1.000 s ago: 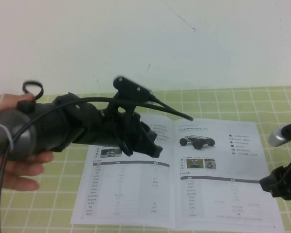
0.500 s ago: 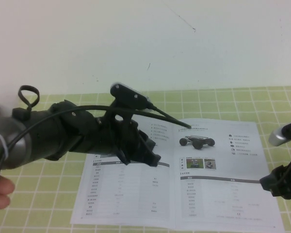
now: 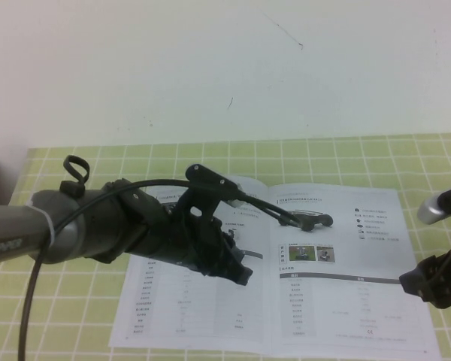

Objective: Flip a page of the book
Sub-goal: Open the closed book

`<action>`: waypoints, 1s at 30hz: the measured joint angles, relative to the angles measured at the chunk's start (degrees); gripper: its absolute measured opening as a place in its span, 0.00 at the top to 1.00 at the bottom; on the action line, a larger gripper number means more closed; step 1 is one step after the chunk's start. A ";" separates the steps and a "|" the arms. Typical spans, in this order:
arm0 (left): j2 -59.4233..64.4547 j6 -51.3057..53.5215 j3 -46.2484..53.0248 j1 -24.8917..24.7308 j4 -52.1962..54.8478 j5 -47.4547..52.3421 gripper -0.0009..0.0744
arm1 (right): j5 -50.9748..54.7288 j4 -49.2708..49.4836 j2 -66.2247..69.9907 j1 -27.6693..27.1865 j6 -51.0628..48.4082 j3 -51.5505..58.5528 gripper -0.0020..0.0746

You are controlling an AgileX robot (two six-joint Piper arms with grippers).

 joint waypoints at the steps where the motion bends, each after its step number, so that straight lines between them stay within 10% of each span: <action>1: 0.50 -0.11 0.00 0.00 0.00 0.00 0.99 | -0.13 0.00 0.00 0.00 0.00 0.00 0.29; 30: 4.23 -0.70 0.00 0.00 0.00 0.86 0.99 | -1.41 -2.39 5.17 -3.12 0.14 0.00 0.28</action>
